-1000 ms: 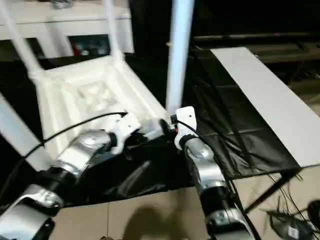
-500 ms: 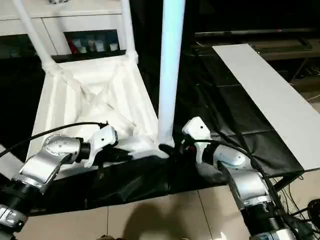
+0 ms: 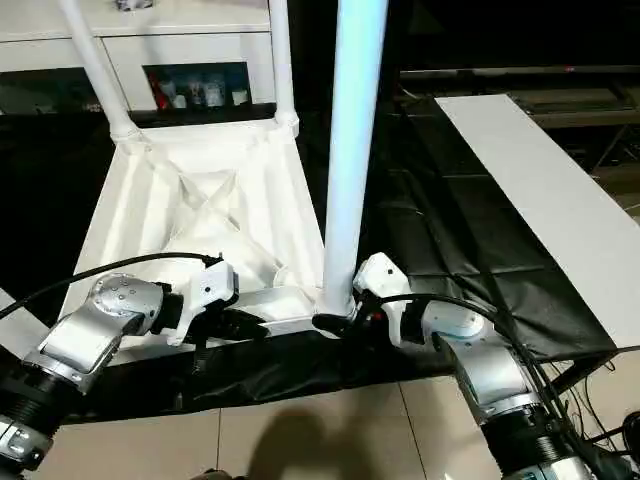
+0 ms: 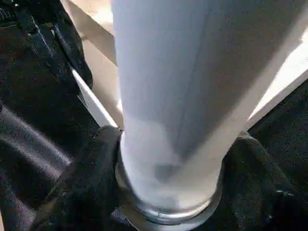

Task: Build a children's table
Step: Rotate leg to tighten

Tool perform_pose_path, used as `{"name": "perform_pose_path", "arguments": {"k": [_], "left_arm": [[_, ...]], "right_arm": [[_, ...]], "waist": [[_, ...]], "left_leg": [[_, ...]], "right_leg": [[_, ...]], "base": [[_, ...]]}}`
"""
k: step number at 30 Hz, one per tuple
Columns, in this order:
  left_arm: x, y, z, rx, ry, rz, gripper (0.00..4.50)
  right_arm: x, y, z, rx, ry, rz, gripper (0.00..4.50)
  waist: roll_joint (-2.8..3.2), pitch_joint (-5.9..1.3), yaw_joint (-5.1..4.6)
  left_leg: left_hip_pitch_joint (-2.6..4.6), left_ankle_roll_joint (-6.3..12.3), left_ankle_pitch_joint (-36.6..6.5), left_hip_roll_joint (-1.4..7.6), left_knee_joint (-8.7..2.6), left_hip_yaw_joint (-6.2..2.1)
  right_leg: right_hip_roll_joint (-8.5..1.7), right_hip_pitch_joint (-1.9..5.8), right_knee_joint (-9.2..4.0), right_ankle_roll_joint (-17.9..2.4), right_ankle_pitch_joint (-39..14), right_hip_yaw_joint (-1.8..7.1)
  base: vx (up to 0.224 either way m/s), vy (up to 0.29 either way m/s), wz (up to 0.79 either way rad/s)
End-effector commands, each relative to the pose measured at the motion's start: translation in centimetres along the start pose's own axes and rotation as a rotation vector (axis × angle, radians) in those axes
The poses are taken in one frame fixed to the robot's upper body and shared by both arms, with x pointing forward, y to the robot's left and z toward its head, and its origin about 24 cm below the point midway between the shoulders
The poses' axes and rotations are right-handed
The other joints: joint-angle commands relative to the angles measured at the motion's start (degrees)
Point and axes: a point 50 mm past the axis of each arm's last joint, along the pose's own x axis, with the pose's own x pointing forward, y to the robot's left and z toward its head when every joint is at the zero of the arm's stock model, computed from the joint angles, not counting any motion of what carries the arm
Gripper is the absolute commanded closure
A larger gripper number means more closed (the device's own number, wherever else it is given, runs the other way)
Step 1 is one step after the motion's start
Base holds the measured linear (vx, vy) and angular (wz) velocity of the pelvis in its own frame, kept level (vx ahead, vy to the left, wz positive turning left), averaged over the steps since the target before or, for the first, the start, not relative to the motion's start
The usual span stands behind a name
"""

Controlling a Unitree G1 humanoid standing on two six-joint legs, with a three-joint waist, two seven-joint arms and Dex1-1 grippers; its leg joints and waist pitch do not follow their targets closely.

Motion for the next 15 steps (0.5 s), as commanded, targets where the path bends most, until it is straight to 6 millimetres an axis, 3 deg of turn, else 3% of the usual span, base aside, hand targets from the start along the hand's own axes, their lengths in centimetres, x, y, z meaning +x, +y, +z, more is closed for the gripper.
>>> {"name": "perform_pose_path", "arguments": {"k": [1, 6, 9, 11, 14, 15], "left_arm": [[0.4, -0.3, -0.2, 0.008, 0.033, -0.041, 4.5], [0.3, -0.3, -0.4, 0.003, 0.037, -0.033, 4.5], [1.0, 0.5, -0.6, -0.022, 0.047, 0.07, 4.5], [1.6, 1.1, -0.4, -0.034, 0.043, 0.137, 4.5], [2.6, 1.8, 0.0, -0.054, 0.041, 0.216, 4.5], [3.5, 2.4, 0.4, -0.078, 0.04, 0.287, 4.5]], "right_arm": [[0.0, -0.5, 0.3, 0.01, -0.007, -0.006, 1.78], [0.1, -0.6, -0.1, 0.022, -0.002, -0.032, 1.83], [1.3, -1.5, -0.7, 0.072, 0.002, -0.242, 1.84], [2.1, -1.6, -0.8, 0.112, -0.009, -0.333, 1.84], [3.3, -1.8, -0.9, 0.195, -0.013, -0.477, 1.85], [4.5, -1.6, -0.8, 0.258, -0.012, -0.552, 1.85]], "waist": [[-0.61, -3.12, -0.15], [-0.63, -3.13, -0.23], [-0.54, -2.81, -0.58], [-0.8, -2.81, -1.13], [-0.63, -2.73, -1.69], [-0.64, -2.67, -1.81]], "left_leg": [[1.33, 2.53, -12.9, 3.15, -4.15, -1.42], [1.31, 2.26, -13.2, 3.09, -4.14, -1.42], [1.46, 0.79, -15.8, 3.02, -4.43, -1.46], [1.67, -1.2, -18.4, 2.96, -4.69, -1.7], [1.81, -2.25, -20.7, 2.84, -4.81, -1.89], [1.76, -2.46, -21.2, 2.81, -4.9, -1.96]], "right_leg": [[-2.92, 1.91, -4.11, -14.0, -8.7, 2.09], [-2.9, 1.91, -4.13, -14.0, -9.1, 2.08], [-2.9, 1.57, -4.57, -13.3, -13.5, 2.1], [-2.91, 1.48, -4.87, -11.9, -17.6, 2.08], [-2.89, 1.09, -5.23, -10.8, -20.3, 2.12], [-2.91, 1.06, -5.31, -10.6, -21.1, 2.1]], "base": [[0.0, 0.0, 0.0], [0.0, 0.0, 0.0], [0.0, 0.0, 0.0], [0.0, 0.0, 0.0], [0.0, 0.0, 0.0], [0.0, 0.0, 0.0]]}}
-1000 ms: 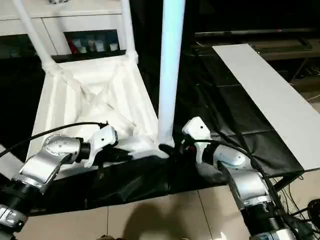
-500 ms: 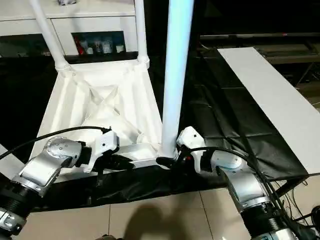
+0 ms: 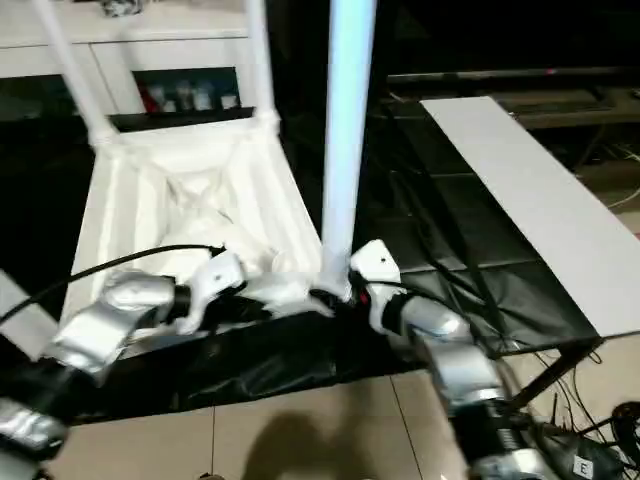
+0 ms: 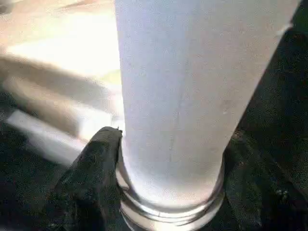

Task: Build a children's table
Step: Rotate leg to tighten

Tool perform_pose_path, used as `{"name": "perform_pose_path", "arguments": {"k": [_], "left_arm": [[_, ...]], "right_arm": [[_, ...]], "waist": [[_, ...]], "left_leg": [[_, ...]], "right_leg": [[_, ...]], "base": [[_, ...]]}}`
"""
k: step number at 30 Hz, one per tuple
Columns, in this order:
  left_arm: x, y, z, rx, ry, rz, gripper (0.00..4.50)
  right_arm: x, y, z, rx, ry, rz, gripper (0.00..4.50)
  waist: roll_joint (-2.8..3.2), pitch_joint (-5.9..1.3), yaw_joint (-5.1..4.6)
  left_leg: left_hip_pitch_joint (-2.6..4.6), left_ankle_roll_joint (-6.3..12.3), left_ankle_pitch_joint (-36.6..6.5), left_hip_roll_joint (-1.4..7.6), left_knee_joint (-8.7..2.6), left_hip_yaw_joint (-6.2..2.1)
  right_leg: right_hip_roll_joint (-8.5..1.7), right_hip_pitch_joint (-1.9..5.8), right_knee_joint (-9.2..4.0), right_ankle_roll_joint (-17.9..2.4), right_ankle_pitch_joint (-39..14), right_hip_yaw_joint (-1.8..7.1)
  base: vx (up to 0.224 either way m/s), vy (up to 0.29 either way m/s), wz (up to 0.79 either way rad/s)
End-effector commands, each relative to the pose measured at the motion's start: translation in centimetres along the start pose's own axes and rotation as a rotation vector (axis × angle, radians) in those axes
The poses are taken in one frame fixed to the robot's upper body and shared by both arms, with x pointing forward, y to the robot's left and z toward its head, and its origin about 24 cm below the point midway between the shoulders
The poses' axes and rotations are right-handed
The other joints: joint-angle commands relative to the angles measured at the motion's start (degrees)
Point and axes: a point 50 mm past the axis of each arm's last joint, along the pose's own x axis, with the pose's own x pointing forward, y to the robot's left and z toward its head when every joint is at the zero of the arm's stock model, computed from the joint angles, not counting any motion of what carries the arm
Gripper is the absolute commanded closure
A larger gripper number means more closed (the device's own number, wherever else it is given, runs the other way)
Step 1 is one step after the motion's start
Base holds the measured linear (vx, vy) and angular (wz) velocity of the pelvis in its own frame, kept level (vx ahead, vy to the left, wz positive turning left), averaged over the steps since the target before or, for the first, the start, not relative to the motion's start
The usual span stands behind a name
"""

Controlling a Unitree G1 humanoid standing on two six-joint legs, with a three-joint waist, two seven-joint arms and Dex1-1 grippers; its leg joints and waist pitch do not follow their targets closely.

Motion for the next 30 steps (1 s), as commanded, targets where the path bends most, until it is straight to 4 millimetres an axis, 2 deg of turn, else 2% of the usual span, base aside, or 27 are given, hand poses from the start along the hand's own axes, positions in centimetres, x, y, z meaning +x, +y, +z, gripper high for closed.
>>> {"name": "perform_pose_path", "arguments": {"k": [1, 3, 5, 6, 7, 9, 10, 11, 13, 15, 16, 17, 18, 19, 20, 21, 22, 23, 24, 25, 27, 28, 30], "left_arm": [[1.6, 0.2, -0.4, -0.048, 0.049, 0.104, 4.5], [2.3, 0.5, 0.0, -0.069, 0.048, 0.167, 4.5], [3.9, 1.3, 1.2, -0.099, 0.036, 0.312, 4.5], [4.6, 1.5, 2.0, -0.093, 0.02, 0.362, 4.5], [4.7, 1.5, 2.2, -0.09, 0.017, 0.362, 4.5], [4.9, 1.4, 2.4, -0.084, 0.014, 0.359, 4.5], [5.0, 1.4, 2.4, -0.061, 0.019, 0.354, 4.5], [4.8, 1.4, 2.3, -0.052, 0.018, 0.338, 4.5], [4.5, 1.4, 2.1, -0.037, 0.019, 0.315, 4.5], [4.1, 1.4, 1.8, 0.0, 0.024, 0.276, 4.5], [3.9, 1.4, 1.7, -0.008, 0.023, 0.272, 4.5], [3.8, 1.5, 1.6, -0.015, 0.021, 0.272, 4.5], [3.6, 1.5, 1.6, -0.003, 0.016, 0.257, 4.5], [3.4, 1.4, 1.5, 0.003, 0.017, 0.241, 4.5], [3.0, 1.4, 1.3, 0.026, 0.019, 0.215, 4.5], [2.6, 1.2, 1.1, 0.041, 0.023, 0.179, 4.5], [2.4, 1.2, 0.9, 0.043, 0.027, 0.167, 4.5], [2.3, 1.2, 0.8, 0.045, 0.03, 0.159, 4.5], [2.3, 1.2, 0.8, 0.045, 0.031, 0.158, 4.5], [1.8, 1.2, 0.4, 0.051, 0.043, 0.133, 4.5], [1.2, 1.0, 0.1, 0.087, 0.045, 0.082, 4.5], [1.0, 0.9, -0.1, 0.082, 0.05, 0.059, 4.5], [0.9, 0.8, -0.2, 0.079, 0.054, 0.039, 4.5]], "right_arm": [[1.1, 0.2, -0.7, 0.075, 0.058, -0.151, 1.85], [1.9, 0.9, -0.7, 0.103, 0.068, -0.192, 1.85], [3.8, 2.4, -0.3, 0.171, 0.078, -0.256, 1.85], [4.9, 3.6, 0.1, 0.167, 0.076, -0.209, 1.85], [5.1, 3.9, 0.4, 0.154, 0.061, -0.185, 1.85], [5.4, 4.3, 0.9, 0.139, 0.034, -0.153, 1.85], [5.3, 4.4, 1.4, 0.143, -0.01, -0.124, 1.51], [4.9, 4.0, 2.0, 0.129, -0.056, -0.122, 1.3], [4.2, 3.2, 2.7, 0.084, -0.115, -0.125, 1.13], [3.2, 2.1, 3.1, 0.041, -0.141, -0.145, 0.93], [2.7, 1.6, 3.3, 0.026, -0.149, -0.139, 0.8], [2.4, 1.2, 3.4, 0.017, -0.155, -0.133, 0.72], [1.9, 0.8, 3.5, 0.009, -0.158, -0.118, 0.67], [1.4, 0.3, 3.4, -0.008, -0.147, -0.09, 0.6], [0.3, -0.4, 3.1, -0.073, -0.121, -0.037, 0.6], [-1.1, -1.1, 2.6, -0.143, -0.075, 0.041, 0.6], [-1.8, -1.3, 2.4, -0.166, -0.058, 0.076, 0.6], [-2.3, -1.5, 2.2, -0.185, -0.047, 0.103, 0.6], [-2.4, -1.5, 2.2, -0.187, -0.046, 0.106, 0.6], [-3.8, -1.9, 1.6, -0.238, -0.008, 0.168, 0.6], [-5.2, -2.4, 1.0, -0.268, 0.047, 0.225, 0.6], [-5.6, -2.6, 0.8, -0.271, 0.069, 0.243, 0.6], [-5.9, -2.7, 0.8, -0.276, 0.081, 0.246, 0.6]], "waist": [[-0.35, -2.52, -0.35], [-0.41, -2.55, -0.22], [-0.36, -2.29, -0.42], [-0.35, -2.32, -0.38], [-0.38, -2.39, -0.24], [-0.28, -2.49, -0.21], [-0.26, -2.74, -0.15], [-0.09, -2.95, 0.09], [-0.24, -2.86, 0.34], [-0.37, -2.84, 0.2], [-0.39, -2.98, -0.21], [-0.36, -3.0, -0.35], [-0.34, -2.94, -0.45], [-0.43, -3.05, -0.38], [-0.52, -3.11, -0.14], [-0.52, -3.09, 0.1], [-0.52, -3.18, 0.76], [-0.58, -3.13, 0.86], [-0.57, -3.18, 0.88], [-0.13, -3.37, 0.62], [-0.24, -3.43, 0.8], [-0.23, -3.57, 0.71], [-0.26, -3.52, 0.56]], "left_leg": [[1.56, -2.84, -21.9, 2.72, -4.9, -1.92], [1.87, -3.21, -23.2, 2.67, -4.77, -2.12], [2.11, -3.12, -24.6, 2.57, -4.72, -1.89], [2.76, -3.78, -26.7, 2.43, -4.55, -2.15], [3.0, -3.57, -27.2, 2.46, -4.48, -2.24], [2.11, -2.81, -25.8, 2.62, -5.03, -2.41], [1.59, -2.32, -23.4, 2.81, -5.44, -2.4], [1.54, -1.9, -21.5, 2.94, -5.39, -2.24], [1.73, -1.07, -21.1, 2.84, -5.14, -1.78], [0.88, -0.25, -20.1, 2.76, -5.35, -2.03], [0.12, -0.22, -18.9, 2.78, -5.48, -2.29], [0.05, -0.14, -18.3, 2.84, -5.52, -2.46], [0.23, 0.01, -18.9, 2.8, -5.45, -2.37], [0.86, 0.24, -19.5, 2.84, -5.12, -2.13], [0.99, 0.79, -18.5, 2.86, -4.84, -1.93], [0.82, 1.23, -17.6, 2.92, -4.85, -1.97], [0.66, 2.22, -15.0, 3.24, -4.66, -1.88], [0.84, 2.99, -14.5, 3.09, -4.45, -1.57], [0.87, 3.29, -14.2, 3.04, -4.31, -1.51], [0.49, 3.69, -12.7, 2.9, -4.29, -1.57], [0.47, 4.75, -11.2, 3.08, -4.08, -1.63], [0.43, 5.52, -10.0, 3.03, -3.93, -1.68], [0.44, 6.31, -9.2, 3.04, -3.81, -1.55]], "right_leg": [[-3.05, 0.66, -5.6, -10.2, -22.9, 2.06], [-3.19, 0.55, -6.0, -9.2, -25.6, 1.97], [-3.0, -0.18, -6.43, -8.8, -26.9, 2.11], [-3.11, -0.31, -6.84, -8.0, -30.3, 1.83], [-3.19, -0.3, -7.1, -7.4, -30.5, 1.76], [-3.21, 0.46, -6.88, -7.1, -27.2, 1.66], [-3.12, 1.04, -6.39, -7.6, -23.1, 1.63], [-3.08, 1.06, -6.05, -8.4, -19.1, 1.82], [-3.03, 0.81, -6.09, -9.4, -17.4, 1.98], [-3.17, 1.62, -5.9, -8.9, -18.4, 1.83], [-3.19, 2.16, -5.55, -8.3, -17.9, 1.59], [-3.17, 2.31, -5.59, -8.0, -17.6, 1.37], [-3.15, 2.0, -5.71, -8.2, -18.0, 1.43], [-3.17, 1.44, -5.94, -8.8, -18.3, 1.64], [-3.18, 1.44, -5.94, -9.9, -16.8, 1.81], [-3.2, 1.77, -5.84, -10.2, -15.7, 1.75], [-3.2, 2.05, -5.4, -10.3, -11.9, 1.87], [-3.01, 1.83, -5.31, -11.4, -10.2, 1.87], [-3.05, 1.71, -5.19, -11.9, -9.6, 1.91], [-3.01, 2.05, -4.9, -12.8, -7.5, 1.72], [-2.88, 2.28, -4.54, -13.4, -3.7, 1.68], [-2.97, 2.52, -4.21, -14.5, -1.3, 1.59], [-2.95, 2.41, -4.06, -15.9, 0.2, 1.55]], "base": [[0.0, 0.0, 0.0], [0.0, 0.0, 0.0], [0.0, 0.0, 0.0], [0.0, 0.0, 0.0], [0.0, 0.0, 0.0], [0.0, 0.0, 0.0], [0.0, 0.0, 0.0], [0.0, 0.0, 0.0], [0.0, 0.0, 0.0], [0.0, 0.0, 0.0], [0.0, 0.0, 0.0], [0.0, 0.0, 0.0], [0.0, 0.0, 0.0], [0.0, 0.0, 0.0], [0.0, 0.0, 0.0], [0.0, 0.0, 0.0], [0.0, 0.0, 0.0], [0.056, -0.003, 0.04], [0.056, -0.003, 0.04], [0.0, 0.0, 0.0], [0.0, 0.0, 0.0], [0.0, 0.0, 0.0], [0.0, 0.0, 0.0]]}}
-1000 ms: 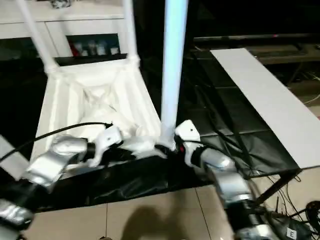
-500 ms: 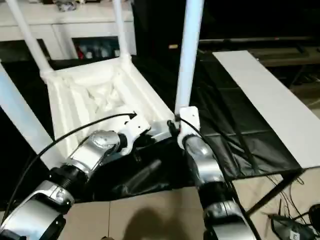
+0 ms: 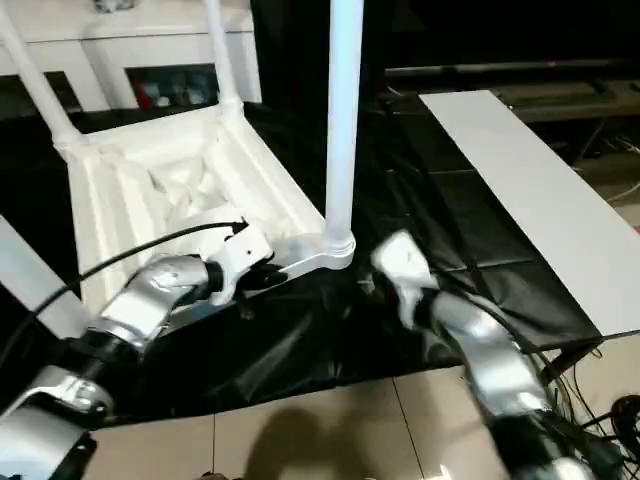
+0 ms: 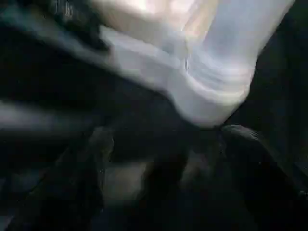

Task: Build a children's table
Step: Rotate leg to tighten

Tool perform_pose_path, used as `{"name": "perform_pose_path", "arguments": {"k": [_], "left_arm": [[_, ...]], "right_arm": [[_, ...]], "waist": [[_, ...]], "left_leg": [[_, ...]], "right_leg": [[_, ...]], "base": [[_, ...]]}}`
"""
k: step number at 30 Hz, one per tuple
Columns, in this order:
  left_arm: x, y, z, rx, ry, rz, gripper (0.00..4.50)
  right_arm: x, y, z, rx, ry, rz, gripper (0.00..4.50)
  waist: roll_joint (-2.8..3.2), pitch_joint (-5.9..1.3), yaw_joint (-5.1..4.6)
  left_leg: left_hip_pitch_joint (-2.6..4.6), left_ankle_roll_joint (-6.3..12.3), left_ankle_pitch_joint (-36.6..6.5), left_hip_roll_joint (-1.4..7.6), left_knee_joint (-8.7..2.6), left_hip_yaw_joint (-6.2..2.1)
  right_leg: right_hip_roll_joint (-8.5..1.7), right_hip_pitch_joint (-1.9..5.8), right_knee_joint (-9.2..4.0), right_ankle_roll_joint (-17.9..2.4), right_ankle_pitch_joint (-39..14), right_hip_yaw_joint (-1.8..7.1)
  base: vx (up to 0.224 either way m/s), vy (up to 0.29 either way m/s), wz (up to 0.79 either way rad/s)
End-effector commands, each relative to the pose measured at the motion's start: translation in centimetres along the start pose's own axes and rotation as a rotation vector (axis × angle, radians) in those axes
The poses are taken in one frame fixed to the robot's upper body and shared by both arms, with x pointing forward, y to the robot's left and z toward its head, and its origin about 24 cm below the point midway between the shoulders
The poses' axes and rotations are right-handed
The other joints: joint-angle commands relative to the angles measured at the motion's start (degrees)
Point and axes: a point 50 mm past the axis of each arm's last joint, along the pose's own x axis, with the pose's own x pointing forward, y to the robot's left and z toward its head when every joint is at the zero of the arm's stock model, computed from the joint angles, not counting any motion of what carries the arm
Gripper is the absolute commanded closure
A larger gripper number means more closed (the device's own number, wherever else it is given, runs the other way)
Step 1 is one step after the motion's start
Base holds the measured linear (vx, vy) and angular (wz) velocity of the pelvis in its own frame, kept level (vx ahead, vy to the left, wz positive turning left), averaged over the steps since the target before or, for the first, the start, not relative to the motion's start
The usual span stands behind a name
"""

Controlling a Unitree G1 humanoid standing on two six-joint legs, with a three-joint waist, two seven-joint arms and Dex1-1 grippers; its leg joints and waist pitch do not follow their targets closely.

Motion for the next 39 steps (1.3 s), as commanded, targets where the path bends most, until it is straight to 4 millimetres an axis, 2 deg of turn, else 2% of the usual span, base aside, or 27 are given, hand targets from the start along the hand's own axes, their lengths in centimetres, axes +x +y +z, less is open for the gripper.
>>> {"name": "perform_pose_path", "arguments": {"k": [1, 3, 5, 7, 11, 14, 16, 17, 21, 22, 25, 26, 27, 28, 31, 32, 33, 34, 39], "left_arm": [[0.1, -1.2, -1.0, 0.03, 0.033, -0.095, 4.5], [-0.5, -2.3, -1.2, 0.046, 0.021, -0.226, 4.5], [-1.0, -3.0, -1.5, 0.043, 0.028, -0.302, 4.5], [-1.2, -3.4, -1.5, 0.031, 0.022, -0.339, 4.5], [-1.3, -3.5, -1.5, 0.029, 0.015, -0.35, 4.5], [-1.3, -3.4, -1.4, 0.044, 0.012, -0.348, 4.5], [-1.3, -3.4, -1.4, 0.053, 0.012, -0.348, 4.5], [-1.3, -3.3, -1.3, 0.064, 0.01, -0.348, 4.5], [-1.2, -2.5, -0.8, 0.12, 0.004, -0.326, 4.5], [-1.2, -2.3, -0.7, 0.134, 0.006, -0.326, 4.5], [-1.4, -2.0, -0.6, 0.154, 0.011, -0.33, 4.5], [-1.7, -1.8, -0.6, 0.166, 0.013, -0.324, 4.5], [-1.7, -1.8, -0.6, 0.17, 0.014, -0.321, 4.5], [-1.8, -1.6, -0.6, 0.175, 0.014, -0.313, 4.5], [-1.9, -1.1, -0.7, 0.187, 0.013, -0.29, 4.5], [-1.9, -0.9, -0.6, 0.19, 0.008, -0.284, 4.5], [-1.9, -0.6, -0.5, 0.193, -0.001, -0.279, 4.5], [-2.0, -0.5, -0.5, 0.195, -0.003, -0.276, 4.5], [-2.4, 0.2, -0.2, 0.215, 0.0, -0.25, 4.5]], "right_arm": [[-0.2, -0.1, 0.8, -0.017, -0.023, 0.02, 0.6], [-0.3, -0.4, 0.9, -0.004, -0.03, 0.005, 0.6], [-0.3, -0.4, 1.1, 0.003, -0.044, 0.02, 0.6], [-0.3, -0.4, 1.4, 0.008, -0.061, 0.023, 0.6], [-0.4, -0.3, 1.5, 0.008, -0.067, 0.035, 0.6], [-0.5, 0.1, 1.5, 0.006, -0.068, 0.067, 0.6], [-0.5, 0.4, 1.6, 0.007, -0.069, 0.089, 0.6], [-0.6, 0.6, 1.5, 0.01, -0.069, 0.105, 0.6], [-1.2, 1.3, 1.5, 0.004, -0.064, 0.139, 0.6], [-1.4, 1.4, 1.4, 0.005, -0.063, 0.137, 0.6], [-1.8, 1.5, 1.5, 0.007, -0.07, 0.119, 0.6], [-2.0, 1.7, 1.6, 0.011, -0.083, 0.105, 0.6], [-2.1, 1.8, 1.7, 0.012, -0.088, 0.101, 0.6], [-2.2, 1.9, 1.8, 0.017, -0.097, 0.09, 0.6], [-2.0, 2.2, 2.2, 0.032, -0.125, 0.072, 0.6], [-1.9, 2.4, 2.3, 0.034, -0.135, 0.07, 0.6], [-1.8, 2.6, 2.4, 0.034, -0.141, 0.071, 0.6], [-1.7, 2.7, 2.5, 0.034, -0.144, 0.071, 0.6], [-1.3, 2.9, 3.0, 0.043, -0.173, 0.051, 0.6]], "waist": [[-0.58, -3.43, 0.18], [-0.51, -3.25, 0.25], [-0.44, -3.09, 0.21], [-0.19, -2.97, 0.51], [-0.28, -2.82, 1.19], [-0.38, -2.85, 1.12], [-0.4, -2.97, 1.19], [-0.17, -3.01, 1.21], [-0.19, -3.04, 1.52], [-0.27, -3.03, 1.47], [-0.33, -2.83, 1.51], [-0.09, -2.74, 1.61], [-0.23, -2.81, 1.58], [0.46, -2.86, 1.63], [0.22, -2.8, 1.26], [0.31, -2.83, 1.28], [0.68, -2.83, 1.33], [0.48, -2.84, 1.24], [0.47, -2.96, 1.2]], "left_leg": [[0.88, 6.01, -10.1, 2.94, -3.46, -1.36], [1.07, 5.19, -12.3, 3.14, -3.71, -1.47], [1.47, 3.52, -14.6, 3.42, -4.04, -1.43], [1.76, 2.66, -15.9, 3.53, -4.23, -1.36], [2.04, 0.84, -18.1, 3.49, -4.44, -1.24], [1.73, 0.59, -17.8, 3.35, -4.55, -1.41], [1.76, 0.9, -17.0, 3.33, -4.4, -1.37], [1.7, 1.19, -16.2, 3.27, -4.33, -1.37], [1.77, 1.76, -15.4, 3.33, -4.26, -1.32], [1.61, 1.58, -15.6, 3.28, -4.34, -1.39], [1.92, 0.77, -18.5, 3.32, -4.44, -1.36], [1.95, 0.44, -19.2, 3.36, -4.54, -1.41], [1.95, 0.41, -19.2, 3.34, -4.5, -1.44], [1.8, 0.18, -19.0, 3.36, -4.66, -1.67], [1.82, -0.22, -20.0, 3.22, -4.68, -1.64], [1.86, -0.32, -20.0, 3.24, -4.7, -1.68], [1.92, -0.48, -20.1, 3.19, -4.69, -1.69], [1.85, -0.83, -20.4, 3.21, -4.74, -1.73], [1.75, -0.85, -19.4, 3.29, -4.74, -1.75]], "right_leg": [[-3.02, 2.48, -3.33, -16.2, -2.0, 1.8], [-3.27, 2.4, -3.68, -15.8, -6.3, 1.86], [-3.07, 2.02, -3.97, -15.4, -9.9, 1.97], [-2.96, 1.71, -3.97, -15.2, -10.6, 2.07], [-3.0, 1.52, -4.03, -14.3, -11.8, 2.29], [-3.07, 1.84, -4.01, -13.1, -12.4, 2.31], [-3.14, 1.85, -3.99, -13.0, -11.7, 2.35], [-3.13, 1.89, -3.95, -13.2, -10.9, 2.34], [-3.0, 1.91, -3.98, -13.2, -9.1, 2.33], [-3.04, 2.06, -3.85, -13.2, -9.3, 2.24], [-3.23, 1.73, -4.35, -12.6, -14.0, 2.35], [-3.23, 1.65, -4.64, -12.0, -15.3, 2.43], [-3.23, 1.66, -4.58, -11.8, -15.4, 2.44], [-3.26, 1.77, -4.4, -11.6, -15.1, 2.36], [-3.11, 1.64, -4.58, -11.6, -15.5, 2.25], [-3.14, 1.6, -4.56, -11.6, -15.6, 2.28], [-3.13, 1.53, -4.6, -11.5, -15.7, 2.27], [-3.13, 1.62, -4.58, -11.5, -15.4, 2.23], [-3.22, 1.8, -4.14, -12.5, -12.6, 2.21]], "base": [[0.0, 0.0, 0.0], [0.0, 0.0, 0.0], [0.0, 0.0, 0.0], [0.0, 0.0, 0.0], [0.0, 0.0, 0.0], [0.0, 0.0, 0.0], [0.0, 0.0, 0.0], [0.0, 0.0, 0.0], [0.0, 0.0, 0.0], [0.0, 0.0, 0.0], [0.0, 0.0, 0.0], [0.0, 0.0, 0.0], [0.0, 0.0, 0.0], [0.0, 0.0, 0.0], [0.0, 0.0, 0.0], [0.0, 0.0, 0.0], [0.0, 0.0, 0.0], [0.0, 0.0, 0.0], [0.0, 0.0, 0.0]]}}
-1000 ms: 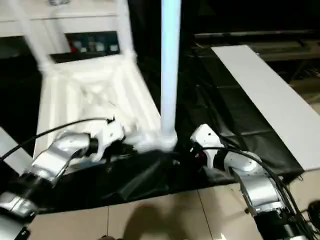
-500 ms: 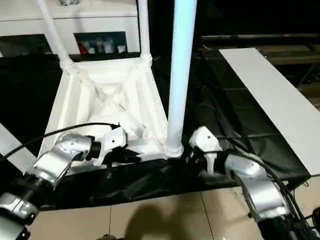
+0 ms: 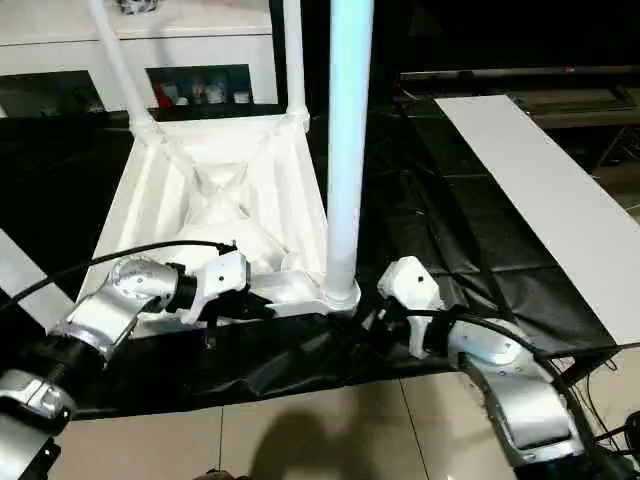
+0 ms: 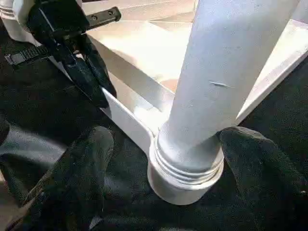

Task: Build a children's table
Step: Rotate leg to tighten

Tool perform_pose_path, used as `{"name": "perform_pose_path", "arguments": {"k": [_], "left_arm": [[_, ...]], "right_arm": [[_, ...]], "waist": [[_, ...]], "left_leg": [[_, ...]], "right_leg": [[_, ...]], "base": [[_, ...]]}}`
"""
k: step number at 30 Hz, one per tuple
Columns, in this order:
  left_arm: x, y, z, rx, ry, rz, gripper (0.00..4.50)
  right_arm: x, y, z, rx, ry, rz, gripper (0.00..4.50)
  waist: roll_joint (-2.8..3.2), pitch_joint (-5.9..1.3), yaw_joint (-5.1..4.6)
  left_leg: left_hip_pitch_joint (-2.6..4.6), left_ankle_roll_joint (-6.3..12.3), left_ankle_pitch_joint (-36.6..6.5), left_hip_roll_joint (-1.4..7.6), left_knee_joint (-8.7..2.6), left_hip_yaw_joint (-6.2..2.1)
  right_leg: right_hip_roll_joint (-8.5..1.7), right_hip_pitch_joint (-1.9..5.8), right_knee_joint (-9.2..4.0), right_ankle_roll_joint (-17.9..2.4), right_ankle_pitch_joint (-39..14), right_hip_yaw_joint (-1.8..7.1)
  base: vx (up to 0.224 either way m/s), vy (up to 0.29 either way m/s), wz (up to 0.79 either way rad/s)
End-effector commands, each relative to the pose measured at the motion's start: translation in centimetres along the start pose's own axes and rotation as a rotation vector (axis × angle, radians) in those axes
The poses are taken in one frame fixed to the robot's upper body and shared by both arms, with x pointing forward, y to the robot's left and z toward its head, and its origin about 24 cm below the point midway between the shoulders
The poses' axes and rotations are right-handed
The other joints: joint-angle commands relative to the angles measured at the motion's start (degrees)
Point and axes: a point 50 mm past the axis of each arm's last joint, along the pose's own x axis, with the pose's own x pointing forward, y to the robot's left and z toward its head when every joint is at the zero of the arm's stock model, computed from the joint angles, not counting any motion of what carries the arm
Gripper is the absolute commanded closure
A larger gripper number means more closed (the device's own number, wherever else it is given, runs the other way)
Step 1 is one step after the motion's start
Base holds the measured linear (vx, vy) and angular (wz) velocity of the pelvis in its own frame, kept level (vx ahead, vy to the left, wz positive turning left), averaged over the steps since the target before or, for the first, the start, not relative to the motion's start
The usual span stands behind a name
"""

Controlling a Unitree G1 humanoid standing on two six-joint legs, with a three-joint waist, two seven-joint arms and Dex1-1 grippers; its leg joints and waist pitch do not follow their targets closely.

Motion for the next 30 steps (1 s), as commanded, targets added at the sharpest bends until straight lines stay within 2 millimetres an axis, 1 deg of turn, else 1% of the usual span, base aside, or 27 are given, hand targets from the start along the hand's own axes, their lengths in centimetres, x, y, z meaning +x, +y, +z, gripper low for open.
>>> {"name": "perform_pose_path", "arguments": {"k": [1, 2, 3, 4, 5, 6, 7, 8, 11, 13, 14, 15, 16, 17, 18, 19, 20, 21, 22, 23, 24, 25, 26, 27, 28, 29, 30], "left_arm": [[-0.6, 0.7, 0.9, 0.064, 0.0, 0.04, 4.5], [-0.7, 0.7, 0.9, 0.061, -0.01, 0.052, 4.06], [-0.9, 0.6, 1.0, 0.039, -0.035, 0.06, 4.06], [-1.0, 0.6, 1.2, 0.019, -0.066, 0.065, 3.94], [-1.2, 0.5, 1.3, 0.014, -0.092, 0.072, 3.94], [-1.4, 0.5, 1.5, 0.012, -0.116, 0.079, 3.88], [-1.6, 0.3, 1.6, 0.011, -0.134, 0.079, 3.75], [-1.9, 0.2, 1.6, 0.017, -0.144, 0.088, 3.64], [-2.5, 0.0, 1.8, 0.02, -0.17, 0.104, 3.52], [-4.0, -0.6, 2.5, 0.016, -0.244, 0.163, 3.31], [-4.7, -1.1, 2.8, -0.006, -0.293, 0.2, 3.31], [-4.7, -1.1, 2.8, -0.006, -0.293, 0.2, 3.14], [-5.3, -1.8, 3.0, -0.033, -0.338, 0.245, 3.12], [-5.3, -1.8, 3.0, -0.033, -0.338, 0.245, 3.08], [-5.6, -2.6, 3.0, -0.068, -0.387, 0.294, 2.99], [-5.9, -3.9, 2.8, -0.117, -0.437, 0.343, 2.86], [-5.9, -4.7, 2.6, -0.148, -0.472, 0.401, 2.86], [-6.0, -5.6, 2.2, -0.173, -0.495, 0.458, 2.77], [-6.0, -5.7, 2.1, -0.176, -0.499, 0.481, 2.71], [-6.3, -6.7, 1.3, -0.183, -0.527, 0.643, 2.64], [-6.4, -7.0, 1.1, -0.182, -0.533, 0.68, 2.55], [-6.8, -7.8, 0.6, -0.175, -0.557, 0.829, 2.36], [-6.8, -7.8, 0.6, -0.175, -0.557, 0.829, 2.36], [-6.9, -8.2, 0.4, -0.196, -0.581, 0.877, 2.22], [-7.3, -8.5, 0.3, -0.186, -0.588, 0.953, 2.19], [-7.8, -9.0, 0.2, -0.176, -0.612, 1.032, 2.14], [-8.3, -9.4, 0.2, -0.135, -0.604, 1.116, 2.06]], "right_arm": [[0.2, 0.2, 0.8, -0.002, -0.034, 0.002, 0.6], [0.3, 0.2, 0.9, 0.002, -0.042, 0.002, 0.54], [0.3, 0.3, 1.0, 0.005, -0.046, 0.005, 0.54], [0.3, 0.4, 1.0, 0.007, -0.048, 0.007, 0.54], [0.3, 0.4, 1.0, 0.006, -0.049, 0.008, 0.54], [0.3, 0.5, 1.0, 0.006, -0.05, 0.008, 0.54], [0.3, 0.6, 1.0, 0.013, -0.057, 0.002, 0.54], [0.3, 0.7, 1.1, 0.014, -0.065, -0.006, 0.54], [0.4, 0.9, 1.2, 0.021, -0.082, -0.028, 0.54], [0.3, 1.3, 1.7, 0.035, -0.12, -0.069, 0.54], [0.2, 1.7, 1.9, 0.041, -0.141, -0.089, 0.54], [0.2, 1.7, 1.9, 0.041, -0.141, -0.089, 0.54], [0.2, 2.2, 2.1, 0.052, -0.159, -0.104, 0.54], [0.2, 2.2, 2.1, 0.052, -0.159, -0.104, 0.54], [0.1, 2.6, 2.3, 0.058, -0.176, -0.106, 0.54], [0.0, 2.9, 2.3, 0.068, -0.192, -0.124, 0.54], [-0.1, 3.2, 2.3, 0.08, -0.203, -0.133, 0.54], [-0.2, 3.3, 2.3, 0.086, -0.211, -0.147, 0.54], [-0.2, 3.4, 2.2, 0.088, -0.214, -0.154, 0.54], [-0.3, 3.4, 2.0, 0.098, -0.226, -0.201, 0.54], [-0.3, 3.5, 2.0, 0.099, -0.228, -0.212, 0.54], [-0.3, 3.4, 1.8, 0.111, -0.236, -0.255, 0.54], [-0.3, 3.4, 1.8, 0.111, -0.236, -0.255, 0.54], [-0.3, 3.4, 1.7, 0.131, -0.243, -0.267, 0.54], [-0.2, 3.3, 1.8, 0.137, -0.252, -0.281, 0.38], [-0.1, 3.3, 1.8, 0.158, -0.262, -0.285, 0.28], [0.0, 3.4, 1.9, 0.163, -0.27, -0.285, 0.18]], "waist": [[-0.2, -3.15, -0.22], [-0.01, -3.2, -0.17], [-0.01, -3.24, -0.17], [0.03, -3.35, -0.17], [-0.06, -3.45, -0.15], [-0.01, -3.44, -0.15], [-0.47, -3.44, -0.2], [-0.19, -3.42, -0.08], [-0.48, -3.18, -0.3], [-0.28, -3.08, -0.4], [0.61, -3.14, -0.36], [0.28, -3.06, -0.65], [0.39, -3.0, -0.75], [0.69, -2.98, -0.77], [0.62, -2.7, -0.88], [1.01, -2.73, -0.82], [0.89, -2.51, -0.89], [0.81, -2.52, -1.06], [0.77, -2.35, -1.2], [0.74, -2.36, -1.13], [0.73, -2.28, -1.28], [0.67, -2.29, -1.29], [0.51, -2.2, -1.38], [0.59, -2.15, -1.28], [0.69, -2.04, -1.23], [0.31, -1.88, -1.33], [0.4, -1.88, -1.31]], "left_leg": [[1.39, -0.37, -18.7, 3.29, -4.8, -1.82], [1.45, -0.09, -18.0, 3.31, -4.74, -1.79], [1.39, 0.0, -17.6, 3.32, -4.71, -1.79], [1.32, 0.34, -16.4, 3.37, -4.62, -1.81], [1.25, 0.79, -15.3, 3.39, -4.51, -1.79], [1.26, 1.06, -14.9, 3.37, -4.51, -1.73], [1.25, 1.6, -14.1, 3.31, -4.36, -1.58], [1.16, 1.98, -13.6, 3.34, -4.33, -1.6], [1.21, 2.15, -14.8, 3.25, -4.4, -1.49], [1.19, 1.16, -16.1, 3.49, -4.73, -1.7], [1.25, 0.44, -16.8, 3.63, -4.89, -1.87], [1.15, 0.33, -16.9, 3.72, -5.07, -1.8], [1.45, 0.17, -18.1, 3.5, -4.97, -1.67], [1.46, -0.16, -18.5, 3.44, -5.04, -1.72], [1.46, -0.59, -20.6, 3.38, -5.09, -1.61], [1.53, -1.18, -22.2, 3.52, -5.22, -1.81], [1.28, -1.01, -22.3, 3.46, -5.29, -1.83], [1.12, -0.92, -22.4, 3.49, -5.3, -1.86], [1.05, -0.69, -22.8, 3.46, -5.31, -1.83], [1.19, -0.71, -23.3, 3.24, -5.22, -1.81], [0.96, -0.83, -23.5, 3.41, -5.14, -1.97], [1.11, -1.05, -24.3, 3.32, -5.14, -2.03], [1.1, -1.2, -25.0, 3.22, -5.22, -2.08], [1.16, -1.36, -25.5, 3.16, -5.32, -2.17], [1.39, -1.68, -26.6, 3.16, -5.35, -2.25], [1.44, -1.96, -27.6, 3.23, -5.38, -2.34], [1.24, -1.99, -27.7, 3.17, -5.42, -2.49]], "right_leg": [[-3.11, 1.48, -4.14, -12.7, -11.9, 2.04], [-3.13, 1.47, -4.01, -13.0, -10.8, 2.06], [-3.17, 1.56, -3.88, -13.3, -10.2, 2.04], [-3.14, 1.7, -3.64, -13.7, -8.3, 2.0], [-3.14, 1.79, -3.36, -14.2, -6.4, 1.96], [-3.09, 1.74, -3.4, -14.4, -5.8, 1.95], [-3.0, 1.73, -3.33, -14.9, -4.7, 1.93], [-3.14, 1.81, -3.17, -15.1, -4.4, 1.95], [-3.08, 1.65, -3.55, -14.4, -7.7, 1.98], [-3.2, 1.63, -3.59, -13.5, -10.7, 2.05], [-3.22, 1.61, -3.39, -13.2, -10.6, 2.03], [-3.01, 1.58, -3.51, -13.1, -9.9, 2.02], [-2.67, 1.24, -3.61, -13.2, -10.1, 1.97], [-2.67, 1.29, -3.54, -13.2, -10.3, 1.97], [-2.61, 1.07, -3.86, -12.8, -12.5, 2.01], [-2.82, 1.24, -4.01, -12.2, -14.2, 2.0], [-2.74, 1.15, -4.17, -11.8, -14.7, 2.07], [-2.78, 1.24, -4.21, -11.5, -15.1, 2.03], [-2.76, 1.07, -4.62, -10.6, -16.8, 2.09], [-2.63, 0.92, -4.83, -9.9, -18.7, 2.07], [-2.9, 0.9, -5.12, -9.1, -19.9, 2.12], [-2.72, 0.72, -5.46, -7.7, -22.0, 2.12], [-2.62, 0.67, -5.59, -6.6, -23.4, 2.14], [-2.6, 0.62, -5.68, -6.0, -24.7, 2.12], [-2.56, 0.29, -5.97, -5.3, -26.3, 2.14], [-2.57, 0.14, -6.2, -4.7, -27.4, 2.14], [-2.64, 0.3, -6.08, -4.5, -27.7, 2.08]], "base": [[0.0, 0.0, 0.0], [0.0, 0.0, 0.0], [0.0, 0.0, 0.0], [0.0, 0.0, 0.0], [0.0, 0.0, 0.0], [0.0, 0.0, 0.0], [0.0, 0.0, 0.0], [0.0, 0.0, 0.0], [0.0, 0.0, 0.0], [0.0, 0.0, 0.0], [0.0, 0.0, 0.0], [0.0, 0.0, 0.0], [0.0, 0.0, 0.0], [0.0, 0.0, 0.0], [0.0, 0.0, 0.0], [0.0, 0.0, 0.0], [0.0, 0.0, 0.0], [0.0, 0.0, 0.0], [0.0, 0.0, 0.0], [0.0, 0.0, 0.0], [0.0, 0.0, 0.0], [0.0, 0.0, 0.0], [0.0, 0.0, 0.0], [0.0, 0.0, 0.0], [0.0, 0.0, 0.0], [0.0, 0.0, 0.0], [0.0, 0.0, 0.0]]}}
